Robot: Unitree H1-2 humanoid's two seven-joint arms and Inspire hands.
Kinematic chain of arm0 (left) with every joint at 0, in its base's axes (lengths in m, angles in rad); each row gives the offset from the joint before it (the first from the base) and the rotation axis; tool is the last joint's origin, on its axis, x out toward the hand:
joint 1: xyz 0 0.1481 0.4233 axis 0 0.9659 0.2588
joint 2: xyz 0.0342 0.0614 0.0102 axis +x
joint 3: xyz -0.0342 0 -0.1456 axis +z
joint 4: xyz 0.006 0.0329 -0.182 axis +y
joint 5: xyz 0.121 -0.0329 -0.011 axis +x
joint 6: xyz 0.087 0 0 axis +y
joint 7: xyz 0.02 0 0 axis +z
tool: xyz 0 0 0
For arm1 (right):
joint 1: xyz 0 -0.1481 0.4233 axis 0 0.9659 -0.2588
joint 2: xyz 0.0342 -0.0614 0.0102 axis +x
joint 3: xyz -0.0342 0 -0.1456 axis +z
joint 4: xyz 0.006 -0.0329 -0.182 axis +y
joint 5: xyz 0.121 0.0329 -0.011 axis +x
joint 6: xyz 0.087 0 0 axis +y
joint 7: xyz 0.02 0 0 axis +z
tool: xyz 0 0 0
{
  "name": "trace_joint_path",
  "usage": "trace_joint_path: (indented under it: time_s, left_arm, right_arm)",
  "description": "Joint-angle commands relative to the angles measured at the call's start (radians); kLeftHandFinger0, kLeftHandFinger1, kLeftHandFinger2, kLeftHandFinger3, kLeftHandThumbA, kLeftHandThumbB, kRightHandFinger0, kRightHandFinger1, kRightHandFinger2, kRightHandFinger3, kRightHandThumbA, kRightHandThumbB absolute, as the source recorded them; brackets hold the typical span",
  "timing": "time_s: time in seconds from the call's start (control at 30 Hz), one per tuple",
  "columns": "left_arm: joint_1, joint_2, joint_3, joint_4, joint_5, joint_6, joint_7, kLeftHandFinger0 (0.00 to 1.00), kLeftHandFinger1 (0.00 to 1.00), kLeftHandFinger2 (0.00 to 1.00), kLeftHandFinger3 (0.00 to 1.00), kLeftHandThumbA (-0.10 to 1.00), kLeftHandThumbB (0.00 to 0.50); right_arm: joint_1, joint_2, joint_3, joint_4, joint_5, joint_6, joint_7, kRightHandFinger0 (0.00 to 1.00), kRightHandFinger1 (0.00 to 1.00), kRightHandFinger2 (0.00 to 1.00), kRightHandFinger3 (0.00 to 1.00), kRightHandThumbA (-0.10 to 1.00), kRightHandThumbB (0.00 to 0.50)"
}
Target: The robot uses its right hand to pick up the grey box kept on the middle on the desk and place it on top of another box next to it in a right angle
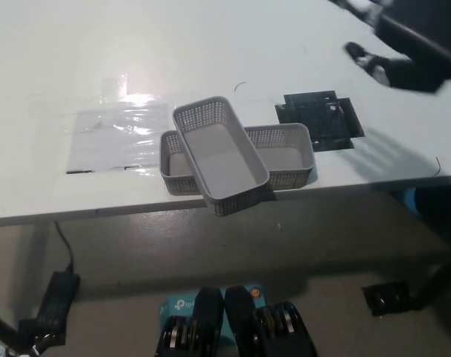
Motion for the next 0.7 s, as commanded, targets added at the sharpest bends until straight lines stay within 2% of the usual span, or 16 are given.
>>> trace_joint_path:
  time_s: [0.0,0.07,0.1,0.13,0.27,0.3,0.33,0.37,0.43,0.47,0.5,0.53,0.57,0.6,0.67]
  left_arm:
    - [-0.002,0.016,-0.012,-0.004,0.018,-0.024,0.004,0.00,0.17,0.12,0.00,0.96,0.236]
    - [-0.002,0.013,-0.009,0.001,0.012,-0.028,0.008,0.00,0.16,0.11,0.00,0.96,0.256]
    - [-0.002,0.016,-0.013,-0.003,0.017,-0.023,0.007,0.00,0.16,0.11,0.00,0.97,0.243]
    - [-0.003,0.020,-0.018,-0.002,0.026,-0.026,0.009,0.00,0.16,0.11,0.00,0.97,0.243]
    - [0.007,0.007,-0.022,-0.007,0.020,-0.019,0.009,0.00,0.17,0.13,0.02,0.94,0.214]
    - [0.012,0.005,-0.028,0.000,0.028,-0.033,0.015,0.07,0.16,0.12,0.01,0.96,0.234]
    - [0.014,-0.002,-0.032,0.002,0.028,-0.037,0.017,0.06,0.14,0.09,0.00,0.96,0.241]
    - [0.012,-0.003,-0.032,0.006,0.026,-0.039,0.015,0.08,0.12,0.07,0.00,0.97,0.240]
    - [0.011,-0.001,-0.033,0.009,0.028,-0.040,0.011,0.07,0.12,0.07,0.00,0.99,0.257]
    - [0.012,-0.001,-0.041,0.010,0.033,-0.047,0.009,0.04,0.13,0.09,0.02,1.00,0.256]
    - [0.012,-0.004,-0.038,0.014,0.027,-0.050,0.009,0.03,0.13,0.08,0.02,1.00,0.260]
    - [0.012,-0.004,-0.038,0.014,0.026,-0.047,0.009,0.00,0.12,0.08,0.00,1.00,0.266]
    - [0.011,-0.005,-0.039,0.011,0.030,-0.044,0.010,0.00,0.11,0.07,0.01,1.00,0.271]
    - [0.011,-0.003,-0.042,0.016,0.037,-0.056,0.015,0.06,0.11,0.07,0.01,1.00,0.280]
    - [0.011,-0.003,-0.042,0.016,0.037,-0.056,0.015,0.07,0.11,0.07,0.01,1.00,0.279]
  right_arm:
    - [0.139,0.043,-0.113,-0.081,0.042,0.134,-0.079,0.63,0.71,0.69,0.80,0.15,0.166]
    - [0.205,0.083,-0.145,-0.071,0.038,0.127,-0.120,0.57,0.65,0.64,0.80,0.16,0.163]
    - [0.236,0.107,-0.158,-0.056,0.043,0.128,-0.143,0.51,0.60,0.59,0.80,0.17,0.157]
    - [0.268,0.139,-0.173,-0.045,0.053,0.147,-0.156,0.51,0.60,0.58,0.80,0.18,0.152]
    - [0.375,0.257,-0.203,0.024,0.044,0.124,-0.279,0.32,0.46,0.46,0.78,0.14,0.158]
    - [0.414,0.317,-0.208,0.059,0.031,0.130,-0.328,0.30,0.44,0.45,0.77,0.18,0.146]
    - [0.438,0.344,-0.211,0.076,0.027,0.126,-0.353,0.28,0.42,0.45,0.75,0.23,0.158]
    - [0.468,0.400,-0.210,0.123,0.036,0.117,-0.400,0.33,0.46,0.47,0.75,0.27,0.160]
    - [0.489,0.456,-0.218,0.172,0.075,0.131,-0.409,0.33,0.43,0.49,0.75,0.29,0.151]
    - [0.508,0.496,-0.232,0.227,0.130,0.104,-0.429,0.37,0.43,0.50,0.73,0.19,0.130]
    - [0.512,0.510,-0.232,0.249,0.131,0.101,-0.437,0.37,0.43,0.50,0.73,0.19,0.127]
    - [0.512,0.522,-0.240,0.293,0.152,0.068,-0.451,0.35,0.40,0.49,0.72,0.12,0.126]
    - [0.514,0.566,-0.264,0.362,0.202,0.092,-0.455,0.33,0.37,0.46,0.74,0.11,0.131]
    - [0.510,0.594,-0.290,0.408,0.254,0.087,-0.459,0.30,0.34,0.44,0.73,0.03,0.146]
    - [0.509,0.596,-0.294,0.411,0.253,0.083,-0.459,0.30,0.34,0.43,0.73,0.03,0.146]
